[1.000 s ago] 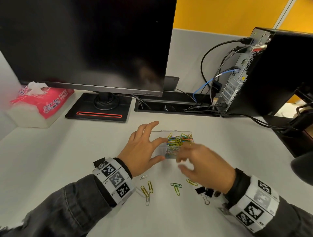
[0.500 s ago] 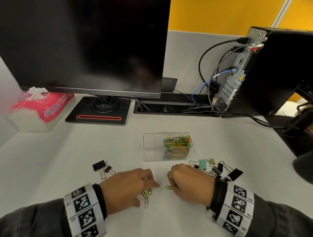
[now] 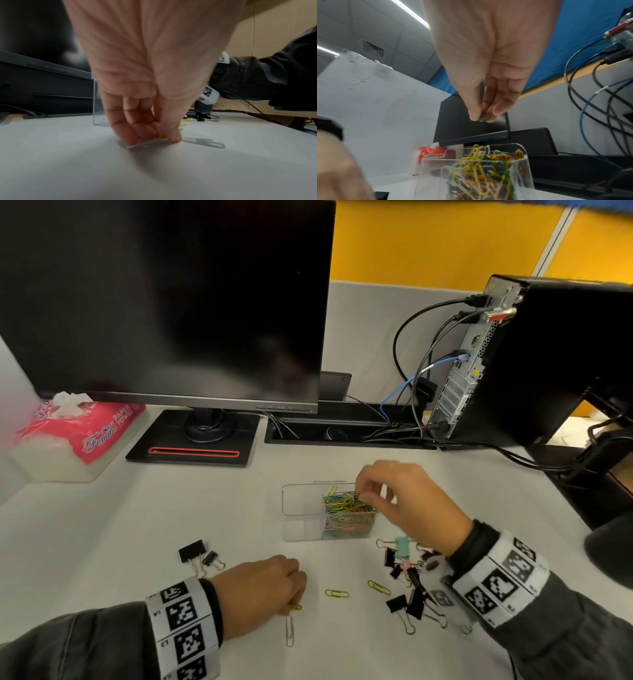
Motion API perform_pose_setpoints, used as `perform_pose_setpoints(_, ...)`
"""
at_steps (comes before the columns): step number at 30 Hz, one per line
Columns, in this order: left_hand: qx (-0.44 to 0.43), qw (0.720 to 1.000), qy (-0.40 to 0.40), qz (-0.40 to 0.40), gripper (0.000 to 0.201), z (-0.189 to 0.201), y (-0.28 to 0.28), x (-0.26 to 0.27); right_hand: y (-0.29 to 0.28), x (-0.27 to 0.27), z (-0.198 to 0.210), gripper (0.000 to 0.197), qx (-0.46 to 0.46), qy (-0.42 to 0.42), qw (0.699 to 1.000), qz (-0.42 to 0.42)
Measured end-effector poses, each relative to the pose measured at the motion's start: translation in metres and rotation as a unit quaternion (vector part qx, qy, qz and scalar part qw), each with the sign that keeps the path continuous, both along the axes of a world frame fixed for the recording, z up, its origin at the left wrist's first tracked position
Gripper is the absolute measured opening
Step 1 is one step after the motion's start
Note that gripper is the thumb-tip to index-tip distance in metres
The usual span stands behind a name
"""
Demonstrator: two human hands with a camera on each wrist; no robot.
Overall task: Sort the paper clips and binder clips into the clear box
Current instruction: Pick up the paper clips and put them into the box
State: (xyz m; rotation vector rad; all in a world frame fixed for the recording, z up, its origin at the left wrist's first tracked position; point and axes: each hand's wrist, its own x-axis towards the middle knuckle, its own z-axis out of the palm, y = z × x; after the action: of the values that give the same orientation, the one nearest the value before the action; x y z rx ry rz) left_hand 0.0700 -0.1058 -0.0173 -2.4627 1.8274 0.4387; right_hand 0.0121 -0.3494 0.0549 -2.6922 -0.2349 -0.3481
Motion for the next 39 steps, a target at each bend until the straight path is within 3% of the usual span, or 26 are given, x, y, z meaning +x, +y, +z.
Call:
perform_pose_setpoints(2,0.0,1.0,-0.009,-0.007,0.014,0.001,0.005,0.0,-0.005,0.009,0.0,0.01,-0.008,-0.018,1.0,-0.013)
perform_pose_setpoints(5,0.024,0.997,-0.071,-0.034,0.042,-0.008,0.007,0.004,-0.01,0.012,-0.001,0.014,0.003,-0.015,1.0,-0.023)
perform_pose_setpoints(8,0.016,0.986,-0.151,-0.065,0.041,-0.01,0.005,-0.004,-0.022,0.002,0.006,0.014,0.023,-0.038,0.998,-0.044)
perform_pose_setpoints(12,-0.009,0.996,-0.08,-0.022,0.035,-0.015,0.006,0.0,-0.038,-0.017,0.014,0.011,0.025,-0.011,0.997,-0.066)
perform_pose_setpoints(15,-0.038,0.999,-0.004,0.009,0.007,0.0,-0.002,0.0,-0.045,-0.024,0.019,0.011,0.027,0.001,0.997,-0.07)
perform_pose_setpoints(17,-0.095,0.994,0.053,0.018,0.016,0.013,-0.012,0.003,-0.048,-0.025,0.022,0.01,0.037,-0.001,0.997,-0.071)
perform_pose_setpoints(21,-0.293,0.948,0.099,0.077,0.014,0.045,-0.043,0.018,-0.049,-0.027,0.022,0.011,0.055,0.032,0.996,-0.062)
perform_pose_setpoints(23,-0.343,0.928,0.091,0.112,0.009,0.055,-0.059,0.028,-0.047,-0.027,0.021,0.01,0.056,0.058,0.995,-0.056)
perform_pose_setpoints(29,-0.305,0.937,0.054,0.16,0.011,0.061,-0.093,0.035,-0.046,-0.028,0.023,0.011,0.046,0.097,0.993,-0.058)
perform_pose_setpoints(33,-0.252,0.954,0.018,0.159,0.018,0.061,-0.101,0.033,-0.048,-0.03,0.027,0.011,0.046,0.094,0.993,-0.062)
perform_pose_setpoints(39,-0.235,0.959,0.017,0.16,0.024,0.06,-0.102,0.039,-0.044,-0.03,0.028,0.011,0.048,0.105,0.992,-0.059)
